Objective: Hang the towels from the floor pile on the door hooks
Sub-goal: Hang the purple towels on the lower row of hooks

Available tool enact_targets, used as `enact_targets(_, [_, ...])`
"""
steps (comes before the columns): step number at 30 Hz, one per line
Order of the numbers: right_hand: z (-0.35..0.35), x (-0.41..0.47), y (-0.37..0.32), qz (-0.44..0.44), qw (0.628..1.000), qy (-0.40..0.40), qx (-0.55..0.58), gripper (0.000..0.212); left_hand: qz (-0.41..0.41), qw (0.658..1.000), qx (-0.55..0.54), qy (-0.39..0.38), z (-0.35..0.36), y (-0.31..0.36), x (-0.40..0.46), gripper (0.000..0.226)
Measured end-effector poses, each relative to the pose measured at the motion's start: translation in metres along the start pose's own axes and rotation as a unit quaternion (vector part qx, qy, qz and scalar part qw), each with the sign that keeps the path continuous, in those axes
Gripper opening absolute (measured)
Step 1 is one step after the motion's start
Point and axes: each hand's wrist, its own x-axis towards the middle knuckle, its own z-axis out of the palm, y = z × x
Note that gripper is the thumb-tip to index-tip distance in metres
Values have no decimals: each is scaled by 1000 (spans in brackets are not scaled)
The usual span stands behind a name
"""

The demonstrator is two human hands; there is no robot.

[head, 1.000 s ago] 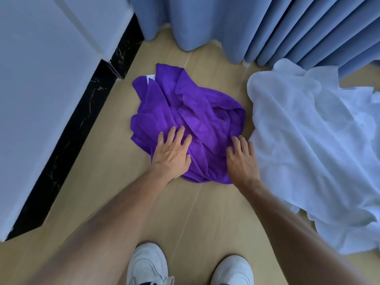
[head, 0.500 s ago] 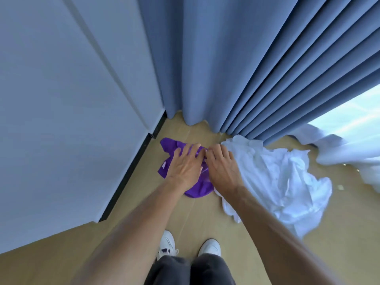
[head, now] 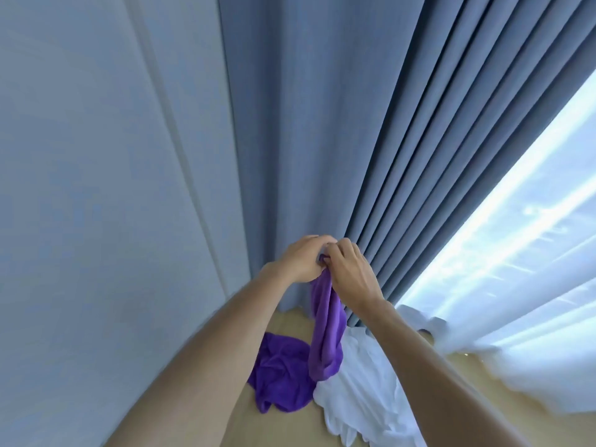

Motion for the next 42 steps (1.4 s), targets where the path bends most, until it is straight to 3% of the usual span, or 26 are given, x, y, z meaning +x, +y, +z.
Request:
enact_targets(2, [-30,7,0,-9,1000,15,5,16,3,999,-7,31,-14,24,-2,11])
enact_targets(6, [-77,10,10,-22,999,28,-5,13,1,996,10,88,-40,67,-11,15])
enact_targets(11, [-127,4,4,3,996,-25,84,20,-8,993,25,119,-63,108,-36,18])
enact_targets(15, [-142,4,-11,-50,986,-90,131,21,-41,985,33,162,-84,119,-78,16])
enact_targets(20, [-150,4,-64,-117,961,-165,189,2,-108,973,90,182,-125,113,-150,12])
enact_targets(25, [-168,3,-155,-190,931,-210,230,8,-210,954,112,184,-148,85,-236,25])
enact_targets(33, [-147,-46,-280,-333,858,-374,119,21,-314,889,71,325,-164,62,-416,26])
enact_targets(38, [-139,-97,-366,-435,822,-366,43,13,-406,831,107,365,-152,54,-558,28])
enact_targets(42, [-141,-133,-425,-485,810,-328,-19,20,-505,752,104,410,-135,45,-693,28])
